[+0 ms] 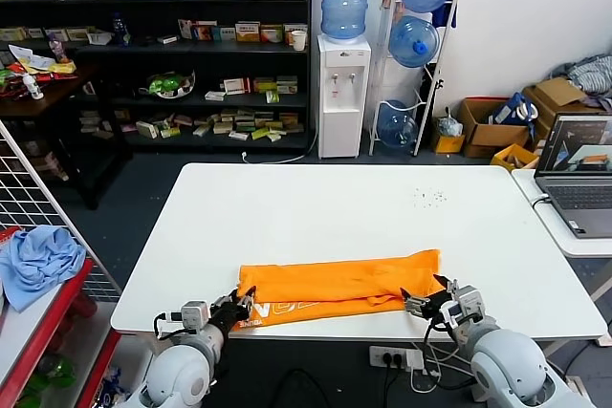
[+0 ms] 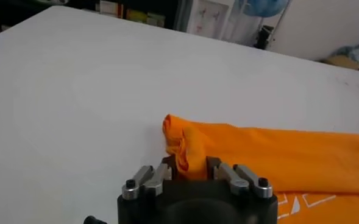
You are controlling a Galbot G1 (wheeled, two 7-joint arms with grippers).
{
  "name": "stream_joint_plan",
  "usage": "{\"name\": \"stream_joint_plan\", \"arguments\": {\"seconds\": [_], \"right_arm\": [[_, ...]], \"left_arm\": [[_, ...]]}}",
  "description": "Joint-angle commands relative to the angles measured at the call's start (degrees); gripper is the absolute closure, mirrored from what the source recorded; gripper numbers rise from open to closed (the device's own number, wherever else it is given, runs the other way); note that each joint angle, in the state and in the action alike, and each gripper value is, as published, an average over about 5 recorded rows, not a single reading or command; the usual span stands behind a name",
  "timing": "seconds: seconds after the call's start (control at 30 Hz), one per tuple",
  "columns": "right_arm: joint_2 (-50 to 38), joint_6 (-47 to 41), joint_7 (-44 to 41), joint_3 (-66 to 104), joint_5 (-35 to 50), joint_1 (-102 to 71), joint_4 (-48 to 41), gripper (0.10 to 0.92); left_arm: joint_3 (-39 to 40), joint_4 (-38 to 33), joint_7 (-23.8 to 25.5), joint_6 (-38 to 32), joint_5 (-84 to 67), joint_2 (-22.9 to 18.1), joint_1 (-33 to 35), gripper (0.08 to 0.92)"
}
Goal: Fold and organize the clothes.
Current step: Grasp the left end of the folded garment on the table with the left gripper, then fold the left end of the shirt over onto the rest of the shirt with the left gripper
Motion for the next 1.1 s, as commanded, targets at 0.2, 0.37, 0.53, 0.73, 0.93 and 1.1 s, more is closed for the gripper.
{"name": "stream_joint_plan", "arguments": {"seconds": [0.2, 0.37, 0.53, 0.73, 0.93, 1.1], "right_arm": [[0.7, 0.93, 0.36, 0.46, -0.21, -0.08, 0.43, 0.203], [1.51, 3.47, 1.34, 0.66, -1.19, 0.09, 0.57, 0.203], [2.22, 8.3, 2.35, 1.23, -3.19, 0.14, 0.25, 0.203], [3.35, 12.62, 3.29, 1.38, -5.5, 0.14, -0.91, 0.203], [4.04, 13.98, 3.29, 0.9, -6.4, 0.6, -2.27, 0.203], [4.52, 14.14, 3.31, 0.12, -6.97, 1.54, -3.19, 0.203]], "left_arm": [[-1.26, 0.49, 1.19, -1.69, 1.49, 2.89, -1.34, 0.829], [-3.74, 2.31, 0.44, -1.58, 1.04, 7.87, -3.2, 0.887], [-5.63, 7.99, -0.25, -0.79, 1.88, 14.3, -6.21, 0.887], [-8.23, 13.89, 0.29, -0.74, 2.64, 19.79, -9.7, 0.887], [-8.69, 10.32, -0.46, 0.45, 0.89, 21.88, -9.38, 0.887], [-6.53, -2.26, -3.56, 3.38, -3.22, 20.6, -6.69, 0.887]]}}
